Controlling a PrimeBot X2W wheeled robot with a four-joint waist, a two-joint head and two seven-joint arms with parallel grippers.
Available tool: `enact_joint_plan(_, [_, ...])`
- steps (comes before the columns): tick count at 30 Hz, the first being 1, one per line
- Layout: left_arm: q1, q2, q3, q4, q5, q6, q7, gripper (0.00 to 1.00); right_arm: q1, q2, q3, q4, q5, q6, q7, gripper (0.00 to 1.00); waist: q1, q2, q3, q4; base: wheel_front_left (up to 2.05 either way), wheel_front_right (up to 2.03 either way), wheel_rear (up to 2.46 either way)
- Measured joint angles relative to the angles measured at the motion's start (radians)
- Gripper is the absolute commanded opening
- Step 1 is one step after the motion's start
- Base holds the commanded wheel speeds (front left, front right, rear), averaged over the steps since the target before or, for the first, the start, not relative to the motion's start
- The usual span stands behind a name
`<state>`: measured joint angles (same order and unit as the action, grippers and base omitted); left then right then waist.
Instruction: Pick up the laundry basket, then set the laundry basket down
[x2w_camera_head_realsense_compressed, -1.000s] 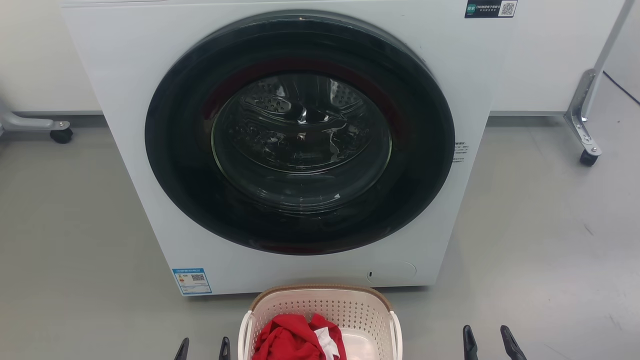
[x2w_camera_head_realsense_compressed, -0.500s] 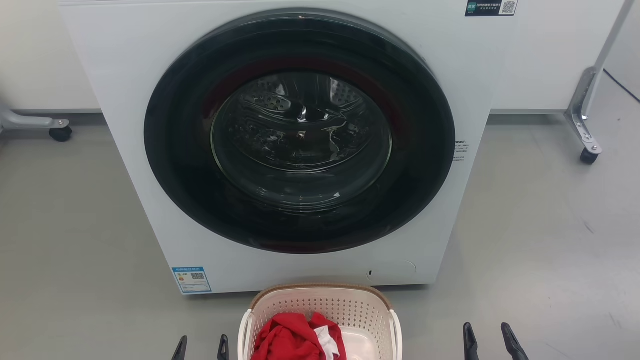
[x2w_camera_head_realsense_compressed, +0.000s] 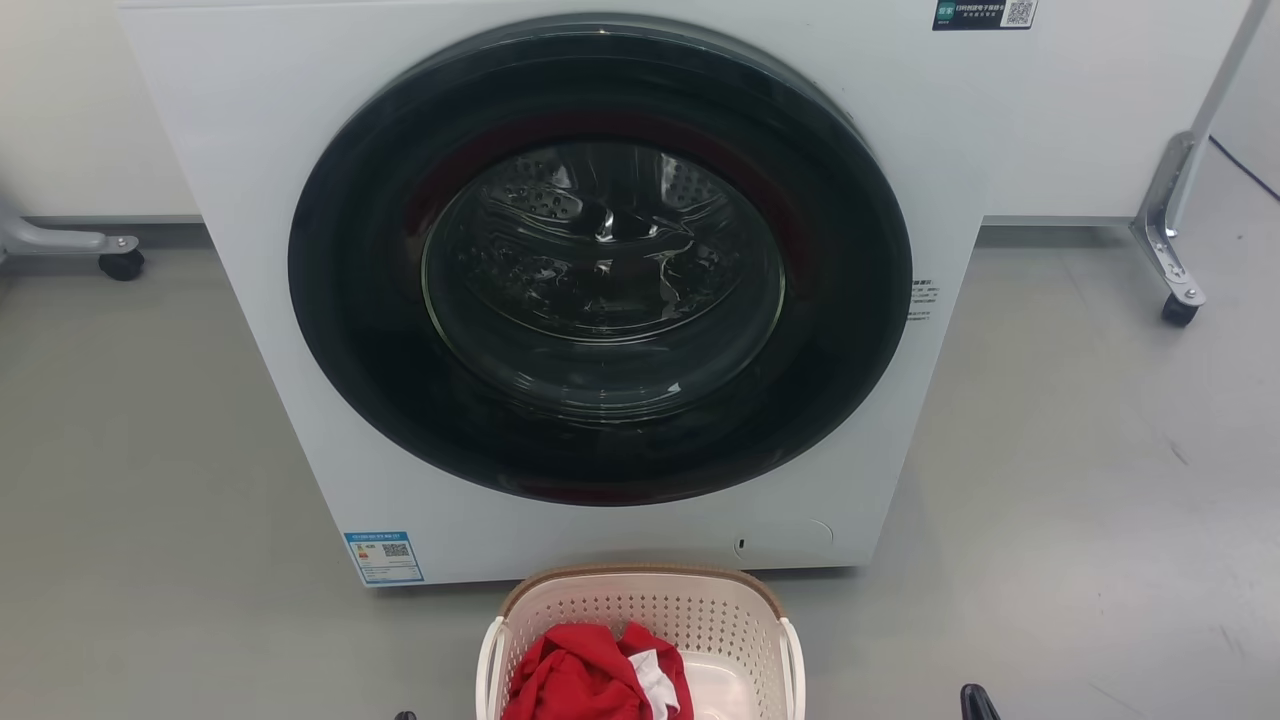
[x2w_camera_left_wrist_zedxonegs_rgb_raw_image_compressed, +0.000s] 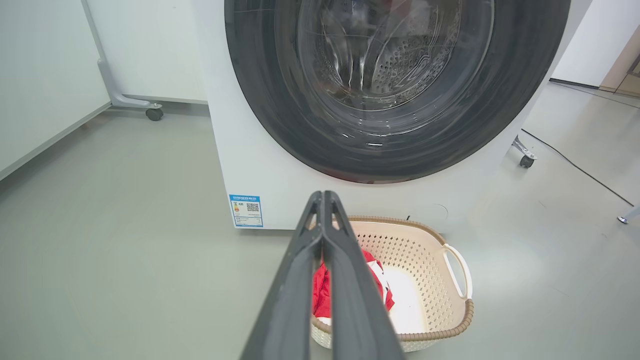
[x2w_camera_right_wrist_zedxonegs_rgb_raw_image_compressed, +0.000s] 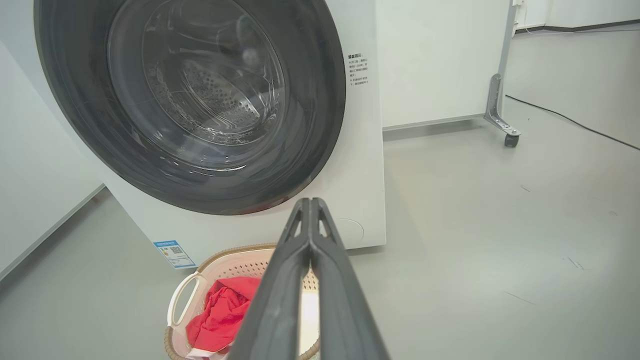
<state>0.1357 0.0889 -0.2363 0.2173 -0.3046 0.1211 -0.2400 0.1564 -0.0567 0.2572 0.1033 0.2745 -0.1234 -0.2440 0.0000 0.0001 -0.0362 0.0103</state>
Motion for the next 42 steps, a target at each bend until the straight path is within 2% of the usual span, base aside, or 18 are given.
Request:
enact_joint_plan(4, [-0.002, -0.001, 0.009, 0.002, -0.021, -0.008, 0.009, 0.0, -0.002, 0.001, -0.012, 0.002, 0.032, 0.007, 0.007, 0.0, 0.0, 0.0, 0.002, 0.0, 0.0, 0.0, 0.0])
enact_joint_plan(10, [-0.006, -0.004, 0.035, 0.006, -0.13, -0.026, 0.036, 0.0, -0.01, 0.002, -0.04, 0.012, 0.134, 0.02, 0.037, 0.0, 0.0, 0.0, 0.004, -0.001, 0.0, 0.0, 0.0])
enact_joint_plan(42, [-0.075, -0.02, 0.144, 0.033, -0.565, -0.105, 0.161, 0.0, -0.091, 0.007, -0.174, 0.079, 0.58, 0.103, 0.165, 0.0, 0.0001, 0.0, 0.017, -0.004, 0.0, 0.0, 0.0])
